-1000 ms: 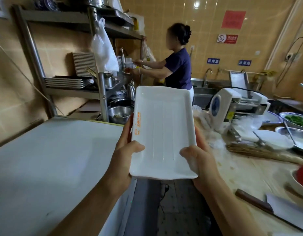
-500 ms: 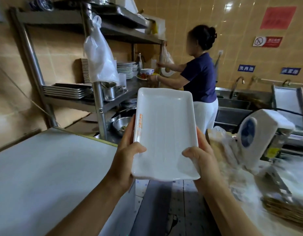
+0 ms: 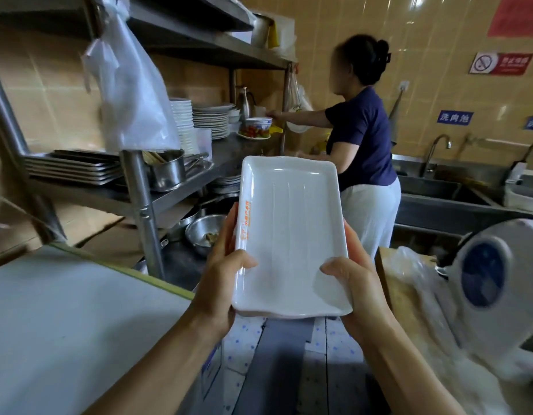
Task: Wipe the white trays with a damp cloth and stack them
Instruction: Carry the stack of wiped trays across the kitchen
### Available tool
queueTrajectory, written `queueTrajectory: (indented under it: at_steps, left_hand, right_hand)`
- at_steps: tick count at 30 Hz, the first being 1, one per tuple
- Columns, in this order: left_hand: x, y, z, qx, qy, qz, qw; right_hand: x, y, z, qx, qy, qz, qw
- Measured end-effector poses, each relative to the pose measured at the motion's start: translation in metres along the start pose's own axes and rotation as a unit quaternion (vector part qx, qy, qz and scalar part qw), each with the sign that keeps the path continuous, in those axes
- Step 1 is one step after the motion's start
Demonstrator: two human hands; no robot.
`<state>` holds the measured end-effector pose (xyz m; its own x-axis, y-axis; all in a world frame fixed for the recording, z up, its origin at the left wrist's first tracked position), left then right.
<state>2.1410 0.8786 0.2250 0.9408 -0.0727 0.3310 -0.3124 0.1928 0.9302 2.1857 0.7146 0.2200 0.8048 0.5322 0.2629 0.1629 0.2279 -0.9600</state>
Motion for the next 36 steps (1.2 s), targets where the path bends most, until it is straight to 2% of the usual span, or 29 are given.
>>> queueTrajectory:
  at_steps: [5, 16, 29, 36]
  left_hand:
    - [0.073, -0.013, -0.031, 0.002, -0.002, 0.016, 1.0]
    - [0.197, -0.037, -0.09, -0.003, 0.012, -0.009, 1.0]
    - [0.334, -0.083, -0.137, 0.016, 0.129, 0.016, 0.991]
    - [0.396, -0.1, -0.152, 0.027, 0.169, 0.025, 0.985]
  right_hand:
    - [0.075, 0.013, -0.025, -0.013, -0.001, -0.002, 1.0]
    - [0.213, 0.036, -0.063, 0.02, -0.022, -0.024, 0.999]
    - [0.384, 0.081, -0.133, 0.04, -0.13, -0.005, 0.991]
    - [0.458, 0.095, -0.165, 0.072, -0.172, 0.015, 0.982]
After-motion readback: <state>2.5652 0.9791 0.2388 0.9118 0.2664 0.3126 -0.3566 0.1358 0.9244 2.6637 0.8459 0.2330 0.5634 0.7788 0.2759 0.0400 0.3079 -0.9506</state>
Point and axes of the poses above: each hand's wrist, its own x-axis towards the middle knuckle, its own z-axis out of the palm, y = z × x, the point moved 8 cm from there along x, towards the middle knuckle, and after that the axes turned 13 degrees about -y, right-handed, at the moved point
